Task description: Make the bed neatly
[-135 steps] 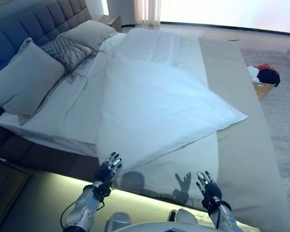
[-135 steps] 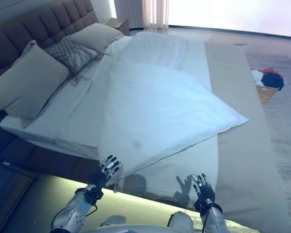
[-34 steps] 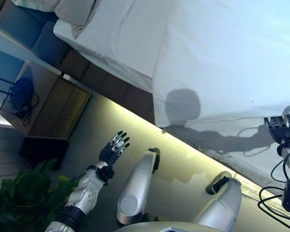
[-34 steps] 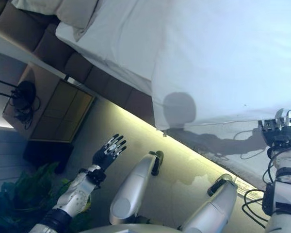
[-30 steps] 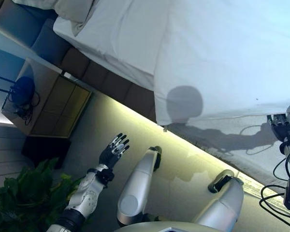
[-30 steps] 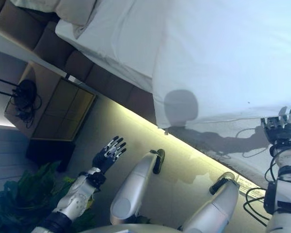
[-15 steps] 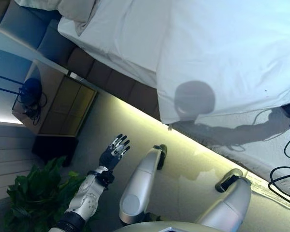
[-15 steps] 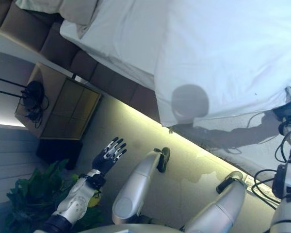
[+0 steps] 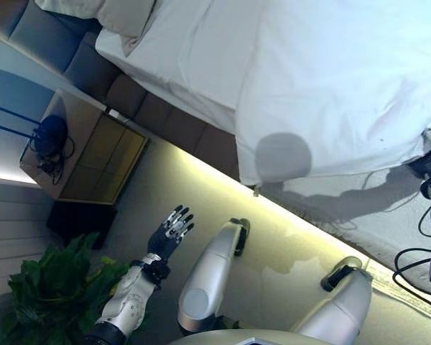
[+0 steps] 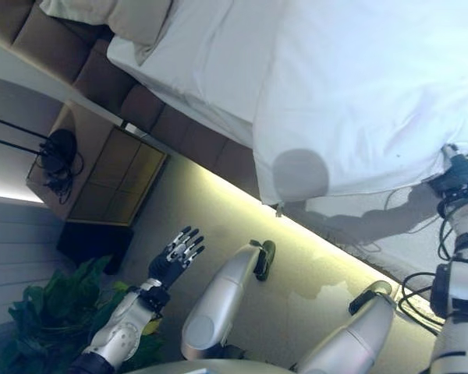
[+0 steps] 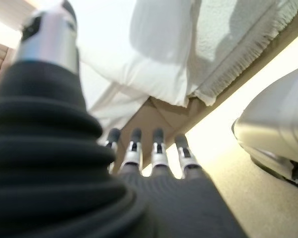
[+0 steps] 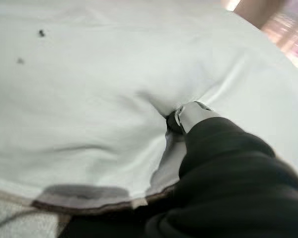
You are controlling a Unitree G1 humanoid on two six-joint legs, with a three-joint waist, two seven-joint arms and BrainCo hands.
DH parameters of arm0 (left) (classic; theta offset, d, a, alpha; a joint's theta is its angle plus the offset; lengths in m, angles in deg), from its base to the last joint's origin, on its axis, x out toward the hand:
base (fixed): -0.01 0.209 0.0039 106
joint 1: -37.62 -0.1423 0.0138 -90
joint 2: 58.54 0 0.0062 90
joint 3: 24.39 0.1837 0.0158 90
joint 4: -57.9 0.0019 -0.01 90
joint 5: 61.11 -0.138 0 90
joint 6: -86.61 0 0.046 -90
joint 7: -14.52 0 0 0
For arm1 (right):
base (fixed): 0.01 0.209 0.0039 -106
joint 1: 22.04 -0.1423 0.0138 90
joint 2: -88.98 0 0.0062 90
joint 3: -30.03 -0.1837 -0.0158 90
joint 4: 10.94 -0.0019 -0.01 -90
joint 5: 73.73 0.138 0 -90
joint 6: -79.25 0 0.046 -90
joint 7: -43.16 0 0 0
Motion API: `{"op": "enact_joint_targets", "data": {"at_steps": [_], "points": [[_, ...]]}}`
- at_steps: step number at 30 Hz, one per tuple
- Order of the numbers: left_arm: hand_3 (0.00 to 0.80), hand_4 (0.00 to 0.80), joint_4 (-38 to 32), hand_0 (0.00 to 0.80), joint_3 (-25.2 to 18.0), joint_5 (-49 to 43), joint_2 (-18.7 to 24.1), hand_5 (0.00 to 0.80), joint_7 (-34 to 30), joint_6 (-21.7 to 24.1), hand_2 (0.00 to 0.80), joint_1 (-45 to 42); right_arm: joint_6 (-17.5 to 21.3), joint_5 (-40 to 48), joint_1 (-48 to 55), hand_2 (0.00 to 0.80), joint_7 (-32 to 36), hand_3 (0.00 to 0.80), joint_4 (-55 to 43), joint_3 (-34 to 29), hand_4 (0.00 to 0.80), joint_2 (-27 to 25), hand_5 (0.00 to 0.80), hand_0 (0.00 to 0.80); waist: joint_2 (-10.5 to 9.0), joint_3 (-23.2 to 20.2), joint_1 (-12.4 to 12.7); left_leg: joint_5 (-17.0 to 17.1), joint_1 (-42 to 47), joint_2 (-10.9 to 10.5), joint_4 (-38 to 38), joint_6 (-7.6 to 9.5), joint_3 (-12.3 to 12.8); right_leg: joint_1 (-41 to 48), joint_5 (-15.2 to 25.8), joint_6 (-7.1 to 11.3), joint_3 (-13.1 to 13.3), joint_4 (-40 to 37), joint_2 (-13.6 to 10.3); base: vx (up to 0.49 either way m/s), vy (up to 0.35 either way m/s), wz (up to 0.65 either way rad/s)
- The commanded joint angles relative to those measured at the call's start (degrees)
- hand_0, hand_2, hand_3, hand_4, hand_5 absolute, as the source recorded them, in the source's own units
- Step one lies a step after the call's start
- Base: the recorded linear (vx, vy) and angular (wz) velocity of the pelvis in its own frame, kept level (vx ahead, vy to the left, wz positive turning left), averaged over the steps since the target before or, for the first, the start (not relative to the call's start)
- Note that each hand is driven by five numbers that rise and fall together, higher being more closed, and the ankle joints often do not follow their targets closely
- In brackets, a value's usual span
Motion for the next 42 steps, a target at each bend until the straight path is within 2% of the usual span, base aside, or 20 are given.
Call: {"op": "enact_joint_targets", "data": {"at_steps": [1, 4, 11, 17, 22, 24, 27, 31, 33, 36, 42], "points": [[0.000, 0.000, -4.59, 0.000, -5.70, 0.51, 2.25, 0.000, 1.56, -0.50, 0.000, -0.87, 4.22, -5.53, -0.81, 0.800, 2.75, 0.800, -9.57, 3.97, 0.800, 4.49, 0.800, 0.800, -1.51, -0.72, 3.76, 6.59, 1.06, -0.63, -7.45, -3.50, -1.77, 7.39, 4.79, 1.16, -0.07, -1.63, 0.36, 0.023, -0.042, 0.05], [0.000, 0.000, -4.59, 0.000, -6.91, 0.10, 2.77, 0.000, 2.25, -2.32, 0.000, -0.28, 5.17, -6.99, -1.96, 0.800, 0.81, 0.800, -12.61, 5.86, 0.800, 7.34, 0.800, 0.800, -1.94, -1.39, 4.92, 7.54, 2.63, -0.97, -9.33, -3.31, -2.31, 9.75, 5.81, 1.50, -1.06, -2.80, -0.08, 0.033, -0.020, 0.17], [0.000, 0.000, -4.48, 0.000, -8.79, -1.04, 2.93, 0.000, 1.50, -5.26, 0.000, -1.18, 2.49, -6.38, -3.48, 0.800, -2.87, 0.800, -14.52, 7.65, 0.800, 10.62, 0.800, 0.800, -2.37, -2.88, 6.76, 8.70, 7.47, -2.69, -12.89, -1.87, -1.87, 14.77, 8.26, 1.83, -2.67, -2.67, -1.71, 0.067, 0.061, 0.36], [0.000, 0.000, -3.99, 0.000, -9.77, -0.74, 1.15, 0.000, 1.18, -6.21, 0.000, -3.14, 1.47, -12.62, -4.02, 0.800, -2.38, 0.800, -13.65, 10.85, 0.800, 14.67, 0.800, 0.800, -2.73, -4.27, 8.53, 9.77, 12.46, -4.22, -16.82, -0.97, -3.05, 22.14, 9.65, 1.38, -6.56, -8.51, -3.31, 0.109, 0.134, 0.27], [0.000, 0.000, -4.85, 0.000, -10.79, -0.41, 0.70, 0.000, 1.25, -7.99, 0.000, -3.89, 0.89, -19.76, -6.88, 0.800, -2.24, 0.800, -14.27, 16.18, 0.800, 19.22, 0.800, 0.800, -3.44, -4.72, 11.18, 10.54, 14.85, -4.81, -18.91, -1.32, -4.30, 28.99, 10.59, 1.72, -11.09, -15.95, -3.33, 0.081, 0.043, 0.10], [0.000, 0.000, -4.83, 0.000, -11.31, -0.68, 0.61, 0.000, 1.07, -9.03, 0.000, -4.28, -1.26, -20.94, -8.32, 0.800, -2.53, 0.800, -14.94, 18.57, 0.800, 21.23, 0.800, 0.800, -3.72, -4.76, 12.30, 10.56, 15.58, -5.04, -19.07, -1.46, -4.81, 30.84, 11.20, 1.92, -12.29, -17.52, -3.49, 0.090, 0.019, 0.11], [0.000, 0.000, -5.42, 0.000, -12.13, -1.94, 0.67, 0.000, 0.71, -10.71, 0.000, -4.74, -2.35, -23.69, -9.78, 0.800, -1.03, 0.800, -17.26, 22.43, 0.800, 24.66, 0.800, 0.800, -4.00, -4.72, 13.89, 10.54, 16.00, -5.07, -18.70, -1.78, -5.17, 33.01, 11.50, 2.26, -14.30, -18.32, -4.24, 0.085, -0.012, 0.12], [0.000, 0.000, -6.71, 0.000, -12.71, -2.90, 1.32, 0.000, 1.11, -13.25, 0.000, -5.21, -4.64, -22.18, -11.16, 0.800, -2.94, 0.800, -19.90, 27.28, 0.800, 29.67, 0.800, 0.800, -4.30, -5.21, 15.83, 10.98, 16.35, -5.74, -18.33, -2.00, -6.13, 35.72, 11.65, 2.70, -16.34, -19.33, -4.36, 0.096, -0.033, 0.18], [0.000, 0.000, -6.65, 0.000, -12.99, -3.49, 1.78, 0.000, 0.27, -13.77, 0.000, -5.79, -7.36, -23.34, -12.54, 0.800, -1.04, 0.800, -19.97, 28.43, 0.800, 31.84, 0.800, 0.800, -4.38, -5.36, 16.96, 11.02, 16.31, -6.11, -17.77, -2.15, -6.52, 37.28, 11.64, 2.76, -17.62, -20.19, -4.49, 0.057, -0.043, 0.12], [0.000, 0.000, -6.60, 0.000, -13.29, -3.99, 2.28, 0.000, -0.18, -14.26, 0.000, -5.97, -7.59, -24.45, -13.84, 0.800, -0.18, 0.800, -20.11, 30.78, 0.800, 33.59, 0.800, 0.800, -4.37, -5.28, 17.96, 11.27, 16.15, -6.30, -17.41, -2.16, -6.82, 38.52, 11.47, 2.92, -18.82, -20.66, -4.37, 0.028, -0.030, 0.12], [0.000, 0.000, -6.99, 0.000, -12.92, -4.20, 2.00, 0.000, 0.70, -14.80, 0.000, -6.16, -8.13, -23.30, -14.76, 0.800, -3.92, 0.800, -20.32, 32.98, 0.800, 36.37, 0.800, 0.800, -4.27, -5.63, 18.70, 11.52, 15.61, -7.28, -16.28, -2.15, -6.84, 40.25, 12.34, 3.01, -19.86, -21.39, -3.98, 0.012, 0.009, 0.03]]}}
